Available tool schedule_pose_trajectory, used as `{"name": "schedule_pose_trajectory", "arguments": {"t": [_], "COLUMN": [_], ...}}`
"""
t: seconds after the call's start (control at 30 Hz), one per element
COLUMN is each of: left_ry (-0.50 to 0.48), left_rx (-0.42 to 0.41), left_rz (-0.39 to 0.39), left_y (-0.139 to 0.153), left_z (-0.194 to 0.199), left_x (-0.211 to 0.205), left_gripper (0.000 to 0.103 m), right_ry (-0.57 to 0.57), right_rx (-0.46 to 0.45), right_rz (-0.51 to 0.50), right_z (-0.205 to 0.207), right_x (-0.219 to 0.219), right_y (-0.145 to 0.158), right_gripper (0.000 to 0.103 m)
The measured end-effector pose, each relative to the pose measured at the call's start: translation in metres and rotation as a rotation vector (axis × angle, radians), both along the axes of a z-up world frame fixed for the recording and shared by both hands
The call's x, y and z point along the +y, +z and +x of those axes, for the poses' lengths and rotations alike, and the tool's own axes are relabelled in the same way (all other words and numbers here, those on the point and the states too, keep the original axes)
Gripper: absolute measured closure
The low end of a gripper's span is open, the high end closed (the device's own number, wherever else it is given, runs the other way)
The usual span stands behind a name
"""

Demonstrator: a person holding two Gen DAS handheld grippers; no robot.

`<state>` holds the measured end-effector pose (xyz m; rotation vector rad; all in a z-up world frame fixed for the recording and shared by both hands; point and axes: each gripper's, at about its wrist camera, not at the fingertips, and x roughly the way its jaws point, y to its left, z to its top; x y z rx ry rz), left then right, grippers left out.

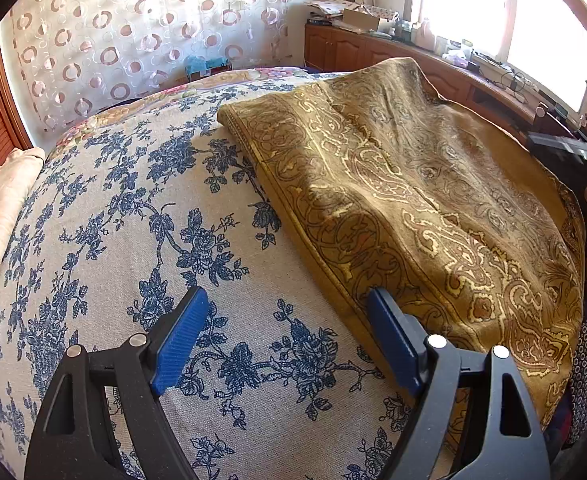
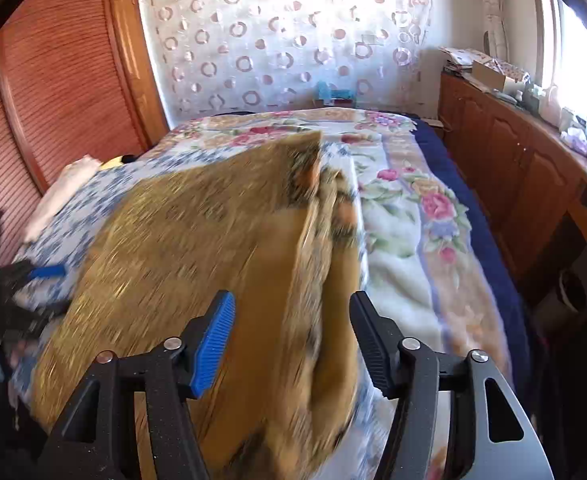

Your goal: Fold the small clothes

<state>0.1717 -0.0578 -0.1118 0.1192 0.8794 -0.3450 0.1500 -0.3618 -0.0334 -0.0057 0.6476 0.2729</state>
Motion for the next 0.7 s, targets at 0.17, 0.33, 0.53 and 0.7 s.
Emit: {"name": "schedule_pose_trajectory", "arguments": {"t": [0.17, 0.33, 0.53, 0.7], "left_ry": [-0.005, 0.004, -0.083, -0.108], "left_rx": [0.0, -0.024, -0.047, -0.022], "left_rz": [0.002, -0.089, -0.106, -0.154], "left_y": [0.0, 0.01, 0.029, 0.029], "left_z": [-0.002, -0.018, -0.057, -0.078], "left_x": [0.001, 0.012, 0.0, -0.008], "left_gripper": [0.021, 0.023, 0.024, 0.029], "right_ry": [-0.028, -0.054, -0.083, -0.078], "right_rx": [0.004, 0.022, 0.046, 0.058], "right_rz": [-0.01, 0.026, 0.072, 0.11], "right_z": [-0.04, -0.071, -0.093, -0.09], "right_x": [-0.018, -0.033, -0.038, -0.037], "right_y": [-0.015, -0.021, -0.019, -0.021], "right_gripper": [0.04, 0.04, 0.04, 0.04]}}
